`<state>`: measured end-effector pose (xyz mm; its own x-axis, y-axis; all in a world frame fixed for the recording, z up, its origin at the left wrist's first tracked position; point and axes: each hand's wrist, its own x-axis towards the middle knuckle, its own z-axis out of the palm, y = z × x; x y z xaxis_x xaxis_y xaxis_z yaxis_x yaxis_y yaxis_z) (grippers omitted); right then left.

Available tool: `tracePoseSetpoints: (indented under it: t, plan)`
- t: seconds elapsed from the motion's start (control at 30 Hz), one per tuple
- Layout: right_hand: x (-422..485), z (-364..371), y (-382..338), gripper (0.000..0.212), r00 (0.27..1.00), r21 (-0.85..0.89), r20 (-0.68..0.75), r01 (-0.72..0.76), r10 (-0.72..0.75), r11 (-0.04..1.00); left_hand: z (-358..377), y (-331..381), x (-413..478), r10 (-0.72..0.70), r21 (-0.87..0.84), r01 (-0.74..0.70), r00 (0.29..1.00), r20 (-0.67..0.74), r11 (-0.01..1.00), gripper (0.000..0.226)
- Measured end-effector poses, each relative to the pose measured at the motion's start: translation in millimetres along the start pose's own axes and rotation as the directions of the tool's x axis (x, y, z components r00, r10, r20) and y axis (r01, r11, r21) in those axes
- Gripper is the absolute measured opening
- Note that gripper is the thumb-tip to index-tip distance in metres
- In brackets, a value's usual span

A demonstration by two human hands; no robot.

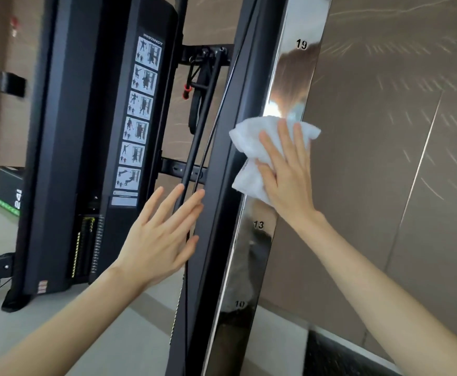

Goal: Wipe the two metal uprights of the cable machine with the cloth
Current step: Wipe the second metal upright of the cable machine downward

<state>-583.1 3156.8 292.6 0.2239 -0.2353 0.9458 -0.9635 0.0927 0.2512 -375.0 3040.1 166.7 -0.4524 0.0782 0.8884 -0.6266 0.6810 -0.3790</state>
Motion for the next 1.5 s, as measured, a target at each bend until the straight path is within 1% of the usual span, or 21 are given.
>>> tracePoseSetpoints:
  t: [0.07, 0.17, 0.23, 0.3, 0.37, 0.43, 0.53, 0.6, 0.67, 0.73, 0.8, 0.9, 0.97, 1.0, 1.13, 1.2, 1.27, 1.33, 1.4, 1.47, 1.5]
  plan:
    - [0, 4, -6, 0.045, 1.0, -0.021, -0.024, -0.019, 0.019, 1.0, 3, 2, -6, -0.01, -0.007, 0.01, 1.0, -0.012, 1.0, 0.05]
    - [-55, 14, -19, 0.044, 1.0, -0.034, -0.002, 0.016, -0.016, 0.999, 11, 4, -10, -0.004, -0.013, 0.004, 0.999, -0.042, 1.0, 0.043]
    - [-112, 21, -30, 0.047, 0.993, -0.044, 0.091, 0.082, -0.077, 0.996, 14, 4, -12, 0.004, -0.032, -0.006, 0.998, -0.057, 0.999, 0.043]
    - [-154, 23, -33, 0.049, 0.97, -0.075, 0.2, 0.153, -0.135, 0.985, 14, 1, -14, 0.011, -0.046, -0.014, 0.998, -0.066, 0.999, 0.043]
    - [-154, 18, -26, 0.049, 0.954, -0.085, 0.24, 0.203, -0.178, 0.975, 11, -3, -18, 0.018, -0.057, -0.022, 0.997, -0.075, 0.998, 0.042]
    - [-124, 11, -17, 0.047, 0.957, -0.101, 0.217, 0.217, -0.191, 0.971, 9, -6, -19, 0.023, -0.075, -0.029, 0.996, -0.089, 0.997, 0.041]
    - [-74, 7, -14, 0.042, 0.986, -0.094, 0.127, 0.124, -0.112, 0.988, 10, -4, -19, 0.008, -0.115, -0.019, 0.995, -0.103, 0.993, 0.041]
    - [-67, 12, -20, 0.043, 0.995, -0.091, 0.074, 0.068, -0.062, 0.993, 15, 2, -19, -0.009, -0.13, -0.005, 0.994, -0.109, 0.992, 0.042]
    - [-80, 18, -27, 0.044, 0.997, -0.108, 0.071, 0.046, -0.038, 0.993, 20, 5, -19, -0.025, -0.133, 0.009, 0.993, -0.116, 0.991, 0.043]
    - [-110, 23, -35, 0.045, 0.994, -0.134, 0.104, 0.049, -0.035, 0.99, 23, 6, -17, -0.04, -0.108, 0.026, 0.99, -0.137, 0.994, 0.041]
    - [-152, 27, -44, 0.048, 0.98, -0.184, 0.187, 0.104, -0.069, 0.977, 26, 11, -18, -0.078, -0.052, 0.07, 0.986, -0.15, 0.996, 0.04]
    - [-187, 24, -46, 0.052, 0.941, -0.25, 0.3, 0.238, -0.159, 0.938, 26, 21, -24, -0.129, -0.001, 0.129, 0.989, -0.071, 0.992, 0.05]
    - [-168, 16, -37, 0.05, 0.924, -0.26, 0.32, 0.299, -0.21, 0.918, 27, 23, -28, -0.14, -0.019, 0.14, 0.989, -0.037, 0.99, 0.056]
    - [-148, 12, -34, 0.049, 0.929, -0.256, 0.305, 0.292, -0.21, 0.921, 27, 22, -30, -0.139, -0.036, 0.138, 0.99, -0.035, 0.99, 0.057]
    - [-55, 9, -32, 0.045, 0.991, -0.242, 0.119, 0.086, -0.058, 0.966, 30, 14, -37, -0.101, -0.049, 0.1, 0.994, -0.033, 0.994, 0.061]
    - [-41, 19, -42, 0.042, 0.994, -0.32, 0.103, 0.063, -0.032, 0.945, 33, 9, -38, -0.08, -0.049, 0.078, 0.996, -0.038, 0.996, 0.063]
    - [-58, 28, -49, 0.032, 0.987, -0.367, 0.138, 0.129, -0.083, 0.921, 37, 5, -39, -0.055, -0.04, 0.053, 0.997, -0.047, 0.998, 0.065]
    - [-99, 33, -55, 0.027, 0.971, -0.35, 0.187, 0.205, -0.146, 0.914, 38, 0, -39, -0.036, -0.03, 0.035, 0.998, -0.058, 0.999, 0.067]
    - [-149, 35, -63, 0.035, 0.946, -0.312, 0.262, 0.27, -0.19, 0.911, 36, -3, -40, -0.027, -0.026, 0.026, 0.998, -0.065, 0.999, 0.068]
    - [-188, 35, -71, 0.044, 0.903, -0.282, 0.368, 0.334, -0.22, 0.9, 33, -4, -42, -0.021, -0.033, 0.019, 0.998, -0.062, 0.999, 0.068]
    - [-198, 34, -73, 0.046, 0.881, -0.273, 0.411, 0.365, -0.235, 0.89, 31, -5, -43, -0.016, -0.035, 0.014, 0.998, -0.058, 0.999, 0.068]
